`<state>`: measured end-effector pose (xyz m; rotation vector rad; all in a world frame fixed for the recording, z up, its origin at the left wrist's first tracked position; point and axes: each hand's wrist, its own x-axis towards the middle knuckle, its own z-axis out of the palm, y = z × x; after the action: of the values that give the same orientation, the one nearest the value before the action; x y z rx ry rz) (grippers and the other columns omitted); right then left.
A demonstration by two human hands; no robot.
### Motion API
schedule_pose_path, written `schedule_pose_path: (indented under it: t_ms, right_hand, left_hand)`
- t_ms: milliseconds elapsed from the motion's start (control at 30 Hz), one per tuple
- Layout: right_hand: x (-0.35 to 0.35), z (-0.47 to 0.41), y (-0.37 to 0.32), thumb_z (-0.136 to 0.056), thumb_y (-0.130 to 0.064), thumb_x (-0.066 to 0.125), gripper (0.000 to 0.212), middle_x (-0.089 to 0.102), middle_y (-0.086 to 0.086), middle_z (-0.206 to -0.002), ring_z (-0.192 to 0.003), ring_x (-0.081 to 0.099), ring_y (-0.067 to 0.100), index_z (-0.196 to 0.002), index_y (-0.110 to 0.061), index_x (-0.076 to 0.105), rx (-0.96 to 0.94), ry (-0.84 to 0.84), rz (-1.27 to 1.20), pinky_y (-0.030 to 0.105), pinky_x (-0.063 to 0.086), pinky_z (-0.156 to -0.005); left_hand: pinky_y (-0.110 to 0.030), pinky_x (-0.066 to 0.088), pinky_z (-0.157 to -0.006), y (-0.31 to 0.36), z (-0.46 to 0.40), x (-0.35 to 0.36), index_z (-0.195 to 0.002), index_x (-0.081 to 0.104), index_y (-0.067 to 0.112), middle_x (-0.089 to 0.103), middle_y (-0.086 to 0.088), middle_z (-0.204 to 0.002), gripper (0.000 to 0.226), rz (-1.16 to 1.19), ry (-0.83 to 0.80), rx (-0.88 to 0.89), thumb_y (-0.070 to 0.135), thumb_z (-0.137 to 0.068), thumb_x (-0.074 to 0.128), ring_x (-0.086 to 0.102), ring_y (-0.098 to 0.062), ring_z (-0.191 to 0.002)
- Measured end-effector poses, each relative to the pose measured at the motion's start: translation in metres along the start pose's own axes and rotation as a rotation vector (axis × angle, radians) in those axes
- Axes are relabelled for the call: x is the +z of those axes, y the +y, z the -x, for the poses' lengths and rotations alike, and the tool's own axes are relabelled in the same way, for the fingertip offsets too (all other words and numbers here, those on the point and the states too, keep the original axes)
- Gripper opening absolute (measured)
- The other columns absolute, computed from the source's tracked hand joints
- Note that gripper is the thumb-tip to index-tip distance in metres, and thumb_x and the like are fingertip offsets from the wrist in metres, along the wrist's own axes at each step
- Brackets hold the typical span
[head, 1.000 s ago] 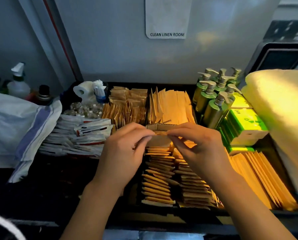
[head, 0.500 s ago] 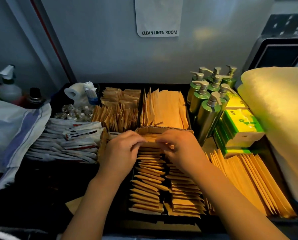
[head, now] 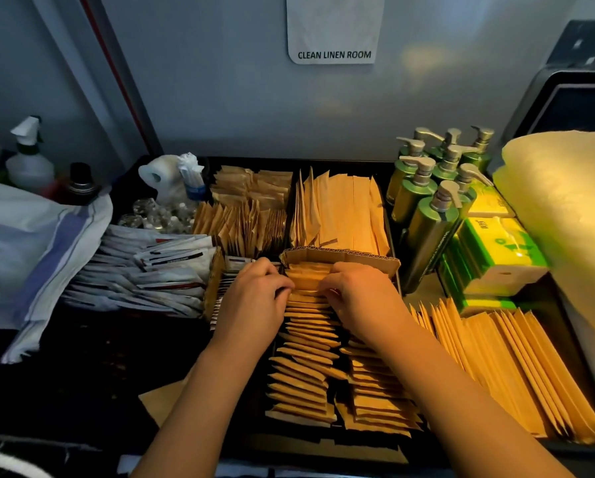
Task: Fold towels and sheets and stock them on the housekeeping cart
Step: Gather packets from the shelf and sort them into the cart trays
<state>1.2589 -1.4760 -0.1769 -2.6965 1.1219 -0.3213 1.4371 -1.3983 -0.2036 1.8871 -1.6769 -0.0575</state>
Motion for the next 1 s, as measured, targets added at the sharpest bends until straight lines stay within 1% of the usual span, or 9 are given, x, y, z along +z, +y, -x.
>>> schedule_pose_path:
  t_ms: [133,200,333,433,533,700,800,900,1000]
  right_hand:
    - [-0.001,0.007,-0.002,-0.1,-0.03,0.062,0.021,0.065,-0.01,-0.113,-0.106,0.057,0.014,-0.116,-0.034,0.075,-0.011,0.032,0.015,0.025,0.05,-0.083]
    - [-0.004,0.011,-0.009,-0.098,-0.029,0.065,0.019,0.065,-0.01,-0.112,-0.106,0.058,0.014,-0.115,-0.033,0.075,-0.012,0.057,-0.012,0.027,0.053,-0.084]
    - [-0.006,0.016,-0.042,-0.094,-0.025,0.071,0.019,0.068,-0.009,-0.108,-0.102,0.061,0.013,-0.111,-0.029,0.077,-0.095,0.097,-0.113,0.034,0.055,-0.085]
    - [0.003,0.016,-0.076,-0.092,-0.029,0.072,0.021,0.068,-0.01,-0.109,-0.103,0.06,0.011,-0.112,-0.03,0.076,-0.215,0.041,-0.151,0.034,0.054,-0.086]
    - [0.021,0.013,-0.109,-0.092,-0.04,0.071,0.029,0.066,-0.011,-0.114,-0.107,0.06,0.011,-0.119,-0.031,0.073,-0.308,-0.078,-0.191,0.036,0.053,-0.091]
    - [0.042,0.006,-0.142,-0.087,-0.047,0.073,0.038,0.065,-0.01,-0.118,-0.109,0.059,0.015,-0.12,-0.031,0.069,-0.351,-0.24,-0.144,0.039,0.052,-0.092]
    - [0.047,0.004,-0.154,-0.083,-0.044,0.076,0.036,0.062,-0.008,-0.12,-0.109,0.059,0.013,-0.116,-0.028,0.071,-0.451,-0.331,-0.097,0.038,0.052,-0.09]
    - [0.052,0.005,-0.164,-0.085,-0.048,0.074,0.034,0.062,-0.009,-0.118,-0.107,0.058,0.013,-0.112,-0.027,0.072,-0.464,-0.328,-0.083,0.037,0.053,-0.087]
    - [0.056,0.009,-0.168,-0.089,-0.042,0.069,0.025,0.065,-0.012,-0.113,-0.104,0.059,0.01,-0.111,-0.031,0.074,-0.456,-0.291,-0.122,0.035,0.053,-0.085]
  left_hand:
    - [-0.024,0.048,-0.08,-0.003,0.008,-0.018,-0.102,0.081,0.024,0.06,0.012,-0.096,0.016,0.081,0.028,0.027,0.016,-0.089,0.078,0.056,-0.005,-0.092]
    - [-0.025,0.052,-0.08,-0.011,0.017,-0.032,-0.103,0.081,0.025,0.061,0.014,-0.095,0.018,0.105,0.039,0.021,0.015,-0.088,0.079,0.059,-0.004,-0.091]
    - [-0.014,0.044,-0.077,-0.034,0.042,-0.061,-0.102,0.08,0.027,0.061,0.017,-0.095,0.02,0.09,0.037,-0.003,0.015,-0.086,0.08,0.06,0.0,-0.088]
    - [-0.02,0.051,-0.079,-0.054,0.063,-0.08,-0.102,0.081,0.023,0.064,0.016,-0.097,0.023,0.089,0.06,-0.02,0.009,-0.083,0.082,0.063,-0.002,-0.09]
    - [-0.027,0.056,-0.082,-0.075,0.086,-0.097,-0.101,0.081,0.023,0.065,0.017,-0.097,0.024,0.091,0.062,-0.035,0.007,-0.083,0.082,0.065,-0.002,-0.091]
    - [-0.027,0.056,-0.083,-0.097,0.122,-0.114,-0.103,0.08,0.022,0.064,0.017,-0.102,0.026,0.098,-0.005,-0.045,0.004,-0.085,0.079,0.065,-0.004,-0.095]
    - [-0.027,0.055,-0.086,-0.106,0.139,-0.12,-0.103,0.08,0.022,0.063,0.018,-0.107,0.041,0.086,-0.079,-0.016,-0.011,-0.081,0.071,0.063,-0.003,-0.101]
    - [-0.024,0.053,-0.088,-0.112,0.148,-0.122,-0.102,0.08,0.023,0.061,0.02,-0.109,0.046,0.088,-0.116,-0.006,-0.013,-0.075,0.068,0.061,-0.002,-0.105]
    - [-0.024,0.054,-0.086,-0.112,0.15,-0.121,-0.1,0.08,0.023,0.061,0.021,-0.108,0.038,0.105,-0.147,0.004,-0.004,-0.075,0.075,0.059,-0.001,-0.105]
